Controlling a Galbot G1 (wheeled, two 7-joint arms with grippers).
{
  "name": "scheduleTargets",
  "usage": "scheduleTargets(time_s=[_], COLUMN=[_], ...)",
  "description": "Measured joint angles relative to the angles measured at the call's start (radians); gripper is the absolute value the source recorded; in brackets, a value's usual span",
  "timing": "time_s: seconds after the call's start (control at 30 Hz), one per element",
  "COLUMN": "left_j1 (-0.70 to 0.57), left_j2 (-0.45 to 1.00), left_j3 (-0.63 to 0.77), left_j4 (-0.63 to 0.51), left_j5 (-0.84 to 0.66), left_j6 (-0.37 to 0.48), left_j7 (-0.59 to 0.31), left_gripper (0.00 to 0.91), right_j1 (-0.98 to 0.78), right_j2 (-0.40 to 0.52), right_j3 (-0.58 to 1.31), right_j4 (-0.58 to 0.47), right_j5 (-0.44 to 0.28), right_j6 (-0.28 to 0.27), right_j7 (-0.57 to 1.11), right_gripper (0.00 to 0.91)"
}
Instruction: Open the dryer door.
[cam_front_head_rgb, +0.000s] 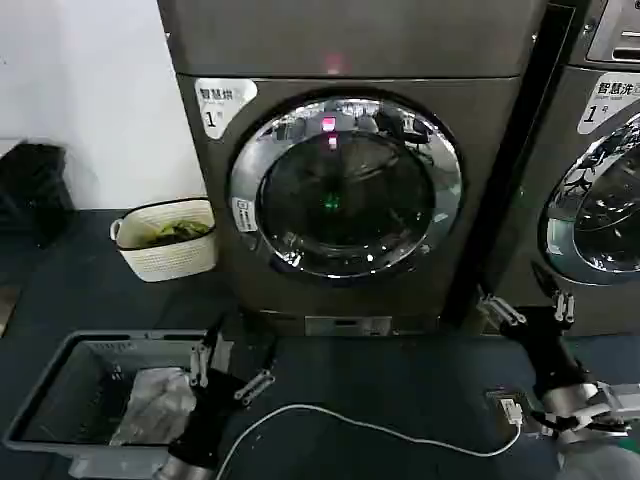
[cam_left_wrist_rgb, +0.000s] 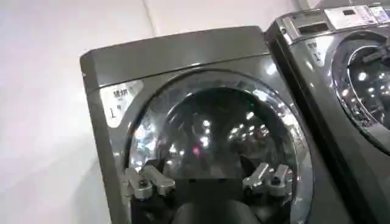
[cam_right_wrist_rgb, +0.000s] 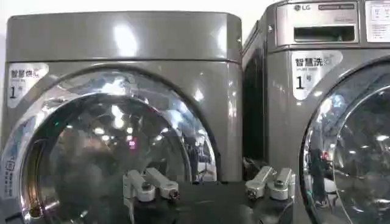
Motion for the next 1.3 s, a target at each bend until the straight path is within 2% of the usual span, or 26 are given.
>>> scheduleTargets(time_s=[0.33, 0.57, 0.73, 0.83, 1.3], left_j1=[0.015, 0.041, 0.060, 0.073, 0.098], left_j2=[0.003, 0.004, 0.003, 0.001, -0.007], left_j3=[0.003, 0.003, 0.001, -0.003, -0.007], left_j4=[-0.019, -0.043, -0.058, -0.065, -0.075], left_j5=[0.006, 0.020, 0.031, 0.037, 0.054], left_j6=[0.003, 0.004, 0.001, -0.003, -0.014], left_j7=[0.002, 0.004, 0.004, 0.004, 0.002], left_gripper=[0.907, 0.907, 0.907, 0.907, 0.907], right_j1=[0.079, 0.144, 0.195, 0.226, 0.402], right_j2=[-0.086, -0.164, -0.209, -0.227, -0.279], right_j3=[-0.040, -0.102, -0.151, -0.182, -0.339], right_j4=[-0.093, -0.192, -0.270, -0.315, -0.485], right_j5=[0.011, 0.036, 0.087, 0.089, 0.115], right_j6=[0.086, 0.122, 0.194, 0.234, 0.294], right_j7=[-0.061, -0.097, -0.123, -0.145, -0.240], right_gripper=[0.907, 0.907, 0.907, 0.907, 0.907])
